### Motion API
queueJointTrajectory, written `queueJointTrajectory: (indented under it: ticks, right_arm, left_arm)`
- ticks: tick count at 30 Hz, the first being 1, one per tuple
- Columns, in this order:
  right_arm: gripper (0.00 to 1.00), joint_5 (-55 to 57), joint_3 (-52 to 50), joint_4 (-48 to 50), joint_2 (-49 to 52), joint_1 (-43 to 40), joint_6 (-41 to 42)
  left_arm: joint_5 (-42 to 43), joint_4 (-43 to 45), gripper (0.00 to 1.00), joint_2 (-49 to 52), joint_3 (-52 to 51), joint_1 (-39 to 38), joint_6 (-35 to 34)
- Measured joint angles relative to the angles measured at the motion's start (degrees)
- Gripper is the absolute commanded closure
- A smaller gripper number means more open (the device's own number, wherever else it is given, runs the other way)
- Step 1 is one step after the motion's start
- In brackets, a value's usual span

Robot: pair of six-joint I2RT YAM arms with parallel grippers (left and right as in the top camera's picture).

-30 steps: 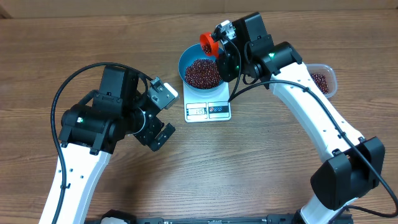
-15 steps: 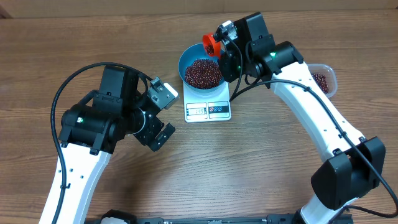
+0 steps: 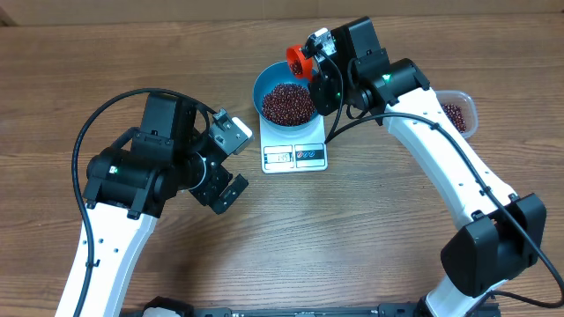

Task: Scoop item into bowl and weigh 150g on scale

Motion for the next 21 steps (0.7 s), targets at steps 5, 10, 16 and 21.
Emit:
queueJointTrajectory:
  ticks: [5, 10, 16, 21]
  right_arm:
    - [0.96, 0.26, 0.0, 0.02, 0.0, 0.0, -0.28]
    - [0.96, 0.22, 0.0, -0.33, 0.0, 0.04, -0.55]
    - [0.96, -0.02, 0.0, -0.5, 0.0, 0.07, -0.74]
    - [0.96, -0.02, 0.0, -1.07, 0.0, 0.07, -0.9]
  left_arm:
    - [0.0, 0.0, 0.0, 0.0, 0.0, 0.0, 0.0]
    - [0.0, -0.02, 0.0, 0.0, 0.0, 0.0, 0.0]
    - [0.0, -0.02, 0.0, 0.0, 0.0, 0.0, 0.0]
    - [0.0, -0.02, 0.0, 0.0, 0.0, 0.0, 0.0]
